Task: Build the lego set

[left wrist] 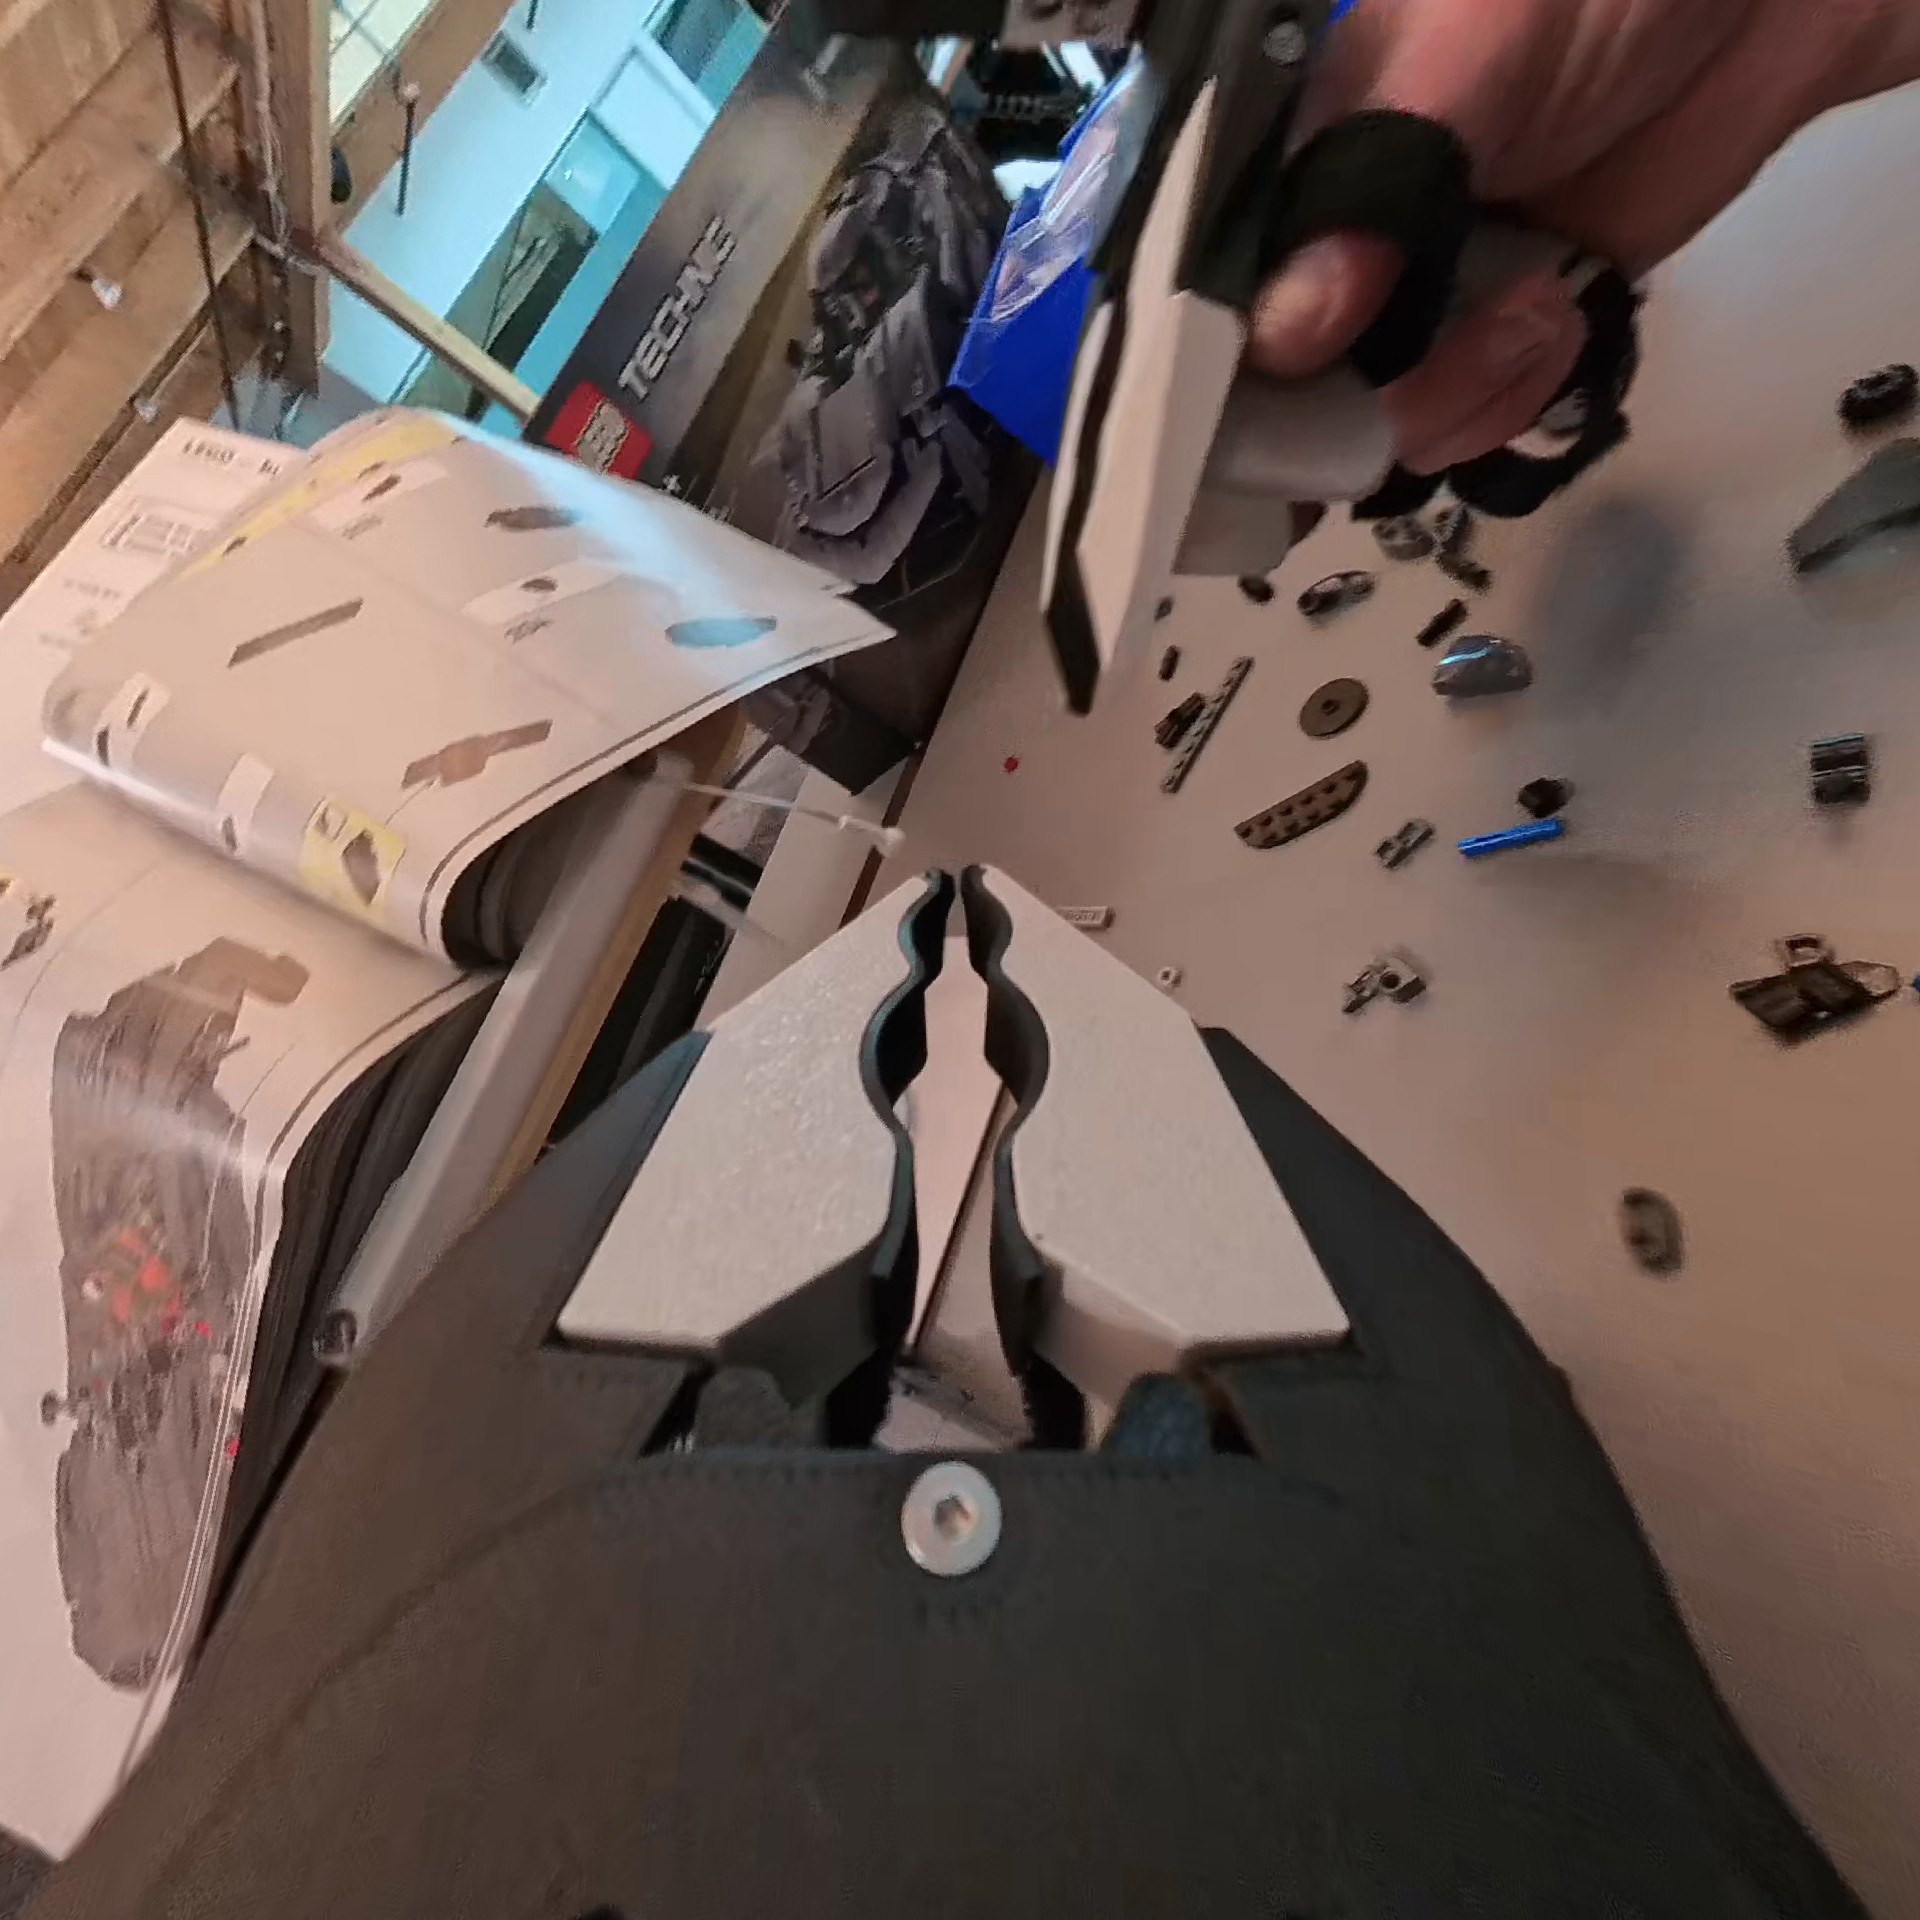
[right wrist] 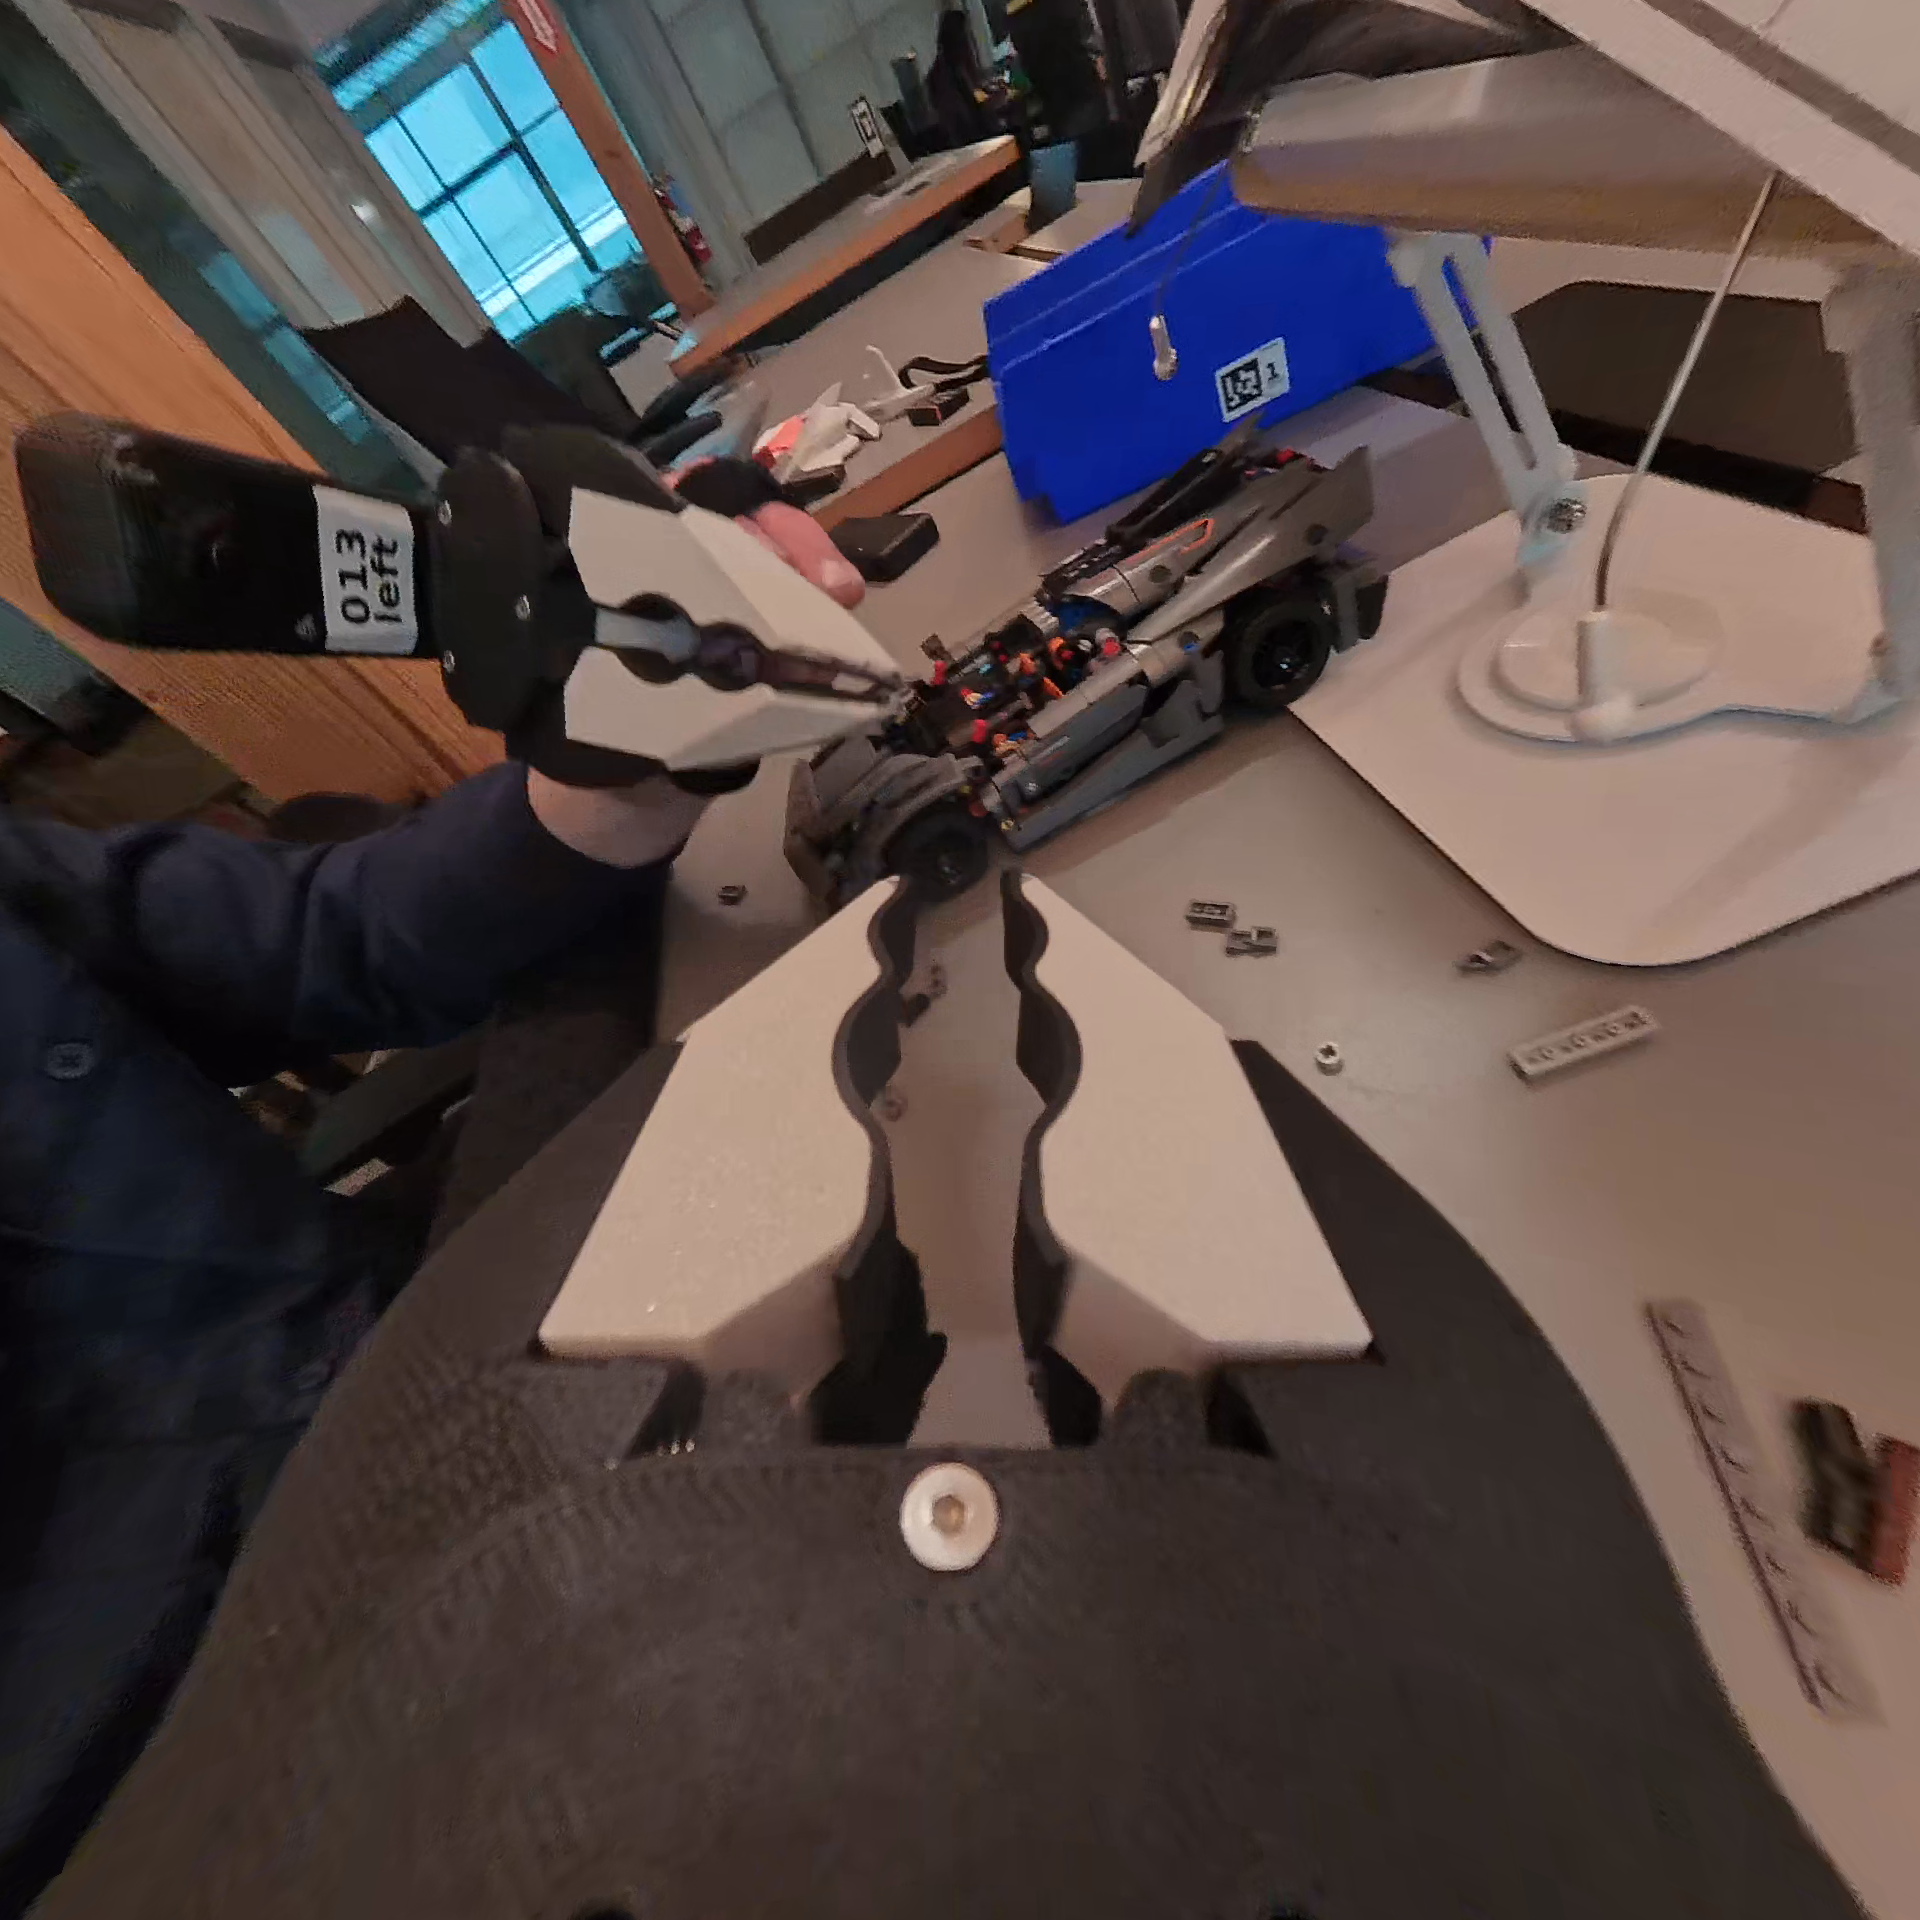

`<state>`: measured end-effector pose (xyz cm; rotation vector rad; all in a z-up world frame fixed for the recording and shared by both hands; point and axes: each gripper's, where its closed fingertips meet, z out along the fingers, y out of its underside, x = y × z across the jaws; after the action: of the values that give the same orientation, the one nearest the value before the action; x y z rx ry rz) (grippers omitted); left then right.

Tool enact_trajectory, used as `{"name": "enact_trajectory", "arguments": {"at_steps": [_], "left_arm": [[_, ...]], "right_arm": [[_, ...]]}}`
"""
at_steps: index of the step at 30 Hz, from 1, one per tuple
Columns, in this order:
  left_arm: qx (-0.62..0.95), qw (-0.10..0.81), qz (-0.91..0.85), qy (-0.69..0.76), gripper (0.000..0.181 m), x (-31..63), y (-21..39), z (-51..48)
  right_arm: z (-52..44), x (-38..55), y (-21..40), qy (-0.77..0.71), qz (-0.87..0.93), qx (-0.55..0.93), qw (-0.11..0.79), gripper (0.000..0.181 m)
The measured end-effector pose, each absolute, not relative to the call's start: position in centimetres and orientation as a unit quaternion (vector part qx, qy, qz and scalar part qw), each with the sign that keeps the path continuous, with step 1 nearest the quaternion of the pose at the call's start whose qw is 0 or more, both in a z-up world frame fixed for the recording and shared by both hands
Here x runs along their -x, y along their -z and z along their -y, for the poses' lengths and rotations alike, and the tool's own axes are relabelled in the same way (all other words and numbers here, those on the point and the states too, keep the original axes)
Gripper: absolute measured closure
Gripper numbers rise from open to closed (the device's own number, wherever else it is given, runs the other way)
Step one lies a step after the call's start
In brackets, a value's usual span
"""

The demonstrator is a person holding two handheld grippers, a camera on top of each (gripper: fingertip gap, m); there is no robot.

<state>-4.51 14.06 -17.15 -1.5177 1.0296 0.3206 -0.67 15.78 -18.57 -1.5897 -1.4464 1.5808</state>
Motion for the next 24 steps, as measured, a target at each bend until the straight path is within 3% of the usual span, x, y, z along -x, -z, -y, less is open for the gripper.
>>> {"name": "enact_trajectory", "arguments": {"at_steps": [9,17,24], "left_arm": [[0.681,0.586,-0.413,-0.150,0.181,6.7,17.7,-14.8],[0.687,0.585,-0.407,-0.142,0.181,6.4,17.9,-15.0],[0.694,0.579,-0.405,-0.139,0.181,6.6,18.3,-15.2]], "right_arm": [[-16.7,-0.1,19.8,-0.478,0.584,0.588,0.289,0.167],[-27.3,-9.7,19.1,-0.336,0.487,0.690,0.417,0.168],[-28.9,-12.7,20.6,-0.274,0.482,0.724,0.411,0.171]]}}
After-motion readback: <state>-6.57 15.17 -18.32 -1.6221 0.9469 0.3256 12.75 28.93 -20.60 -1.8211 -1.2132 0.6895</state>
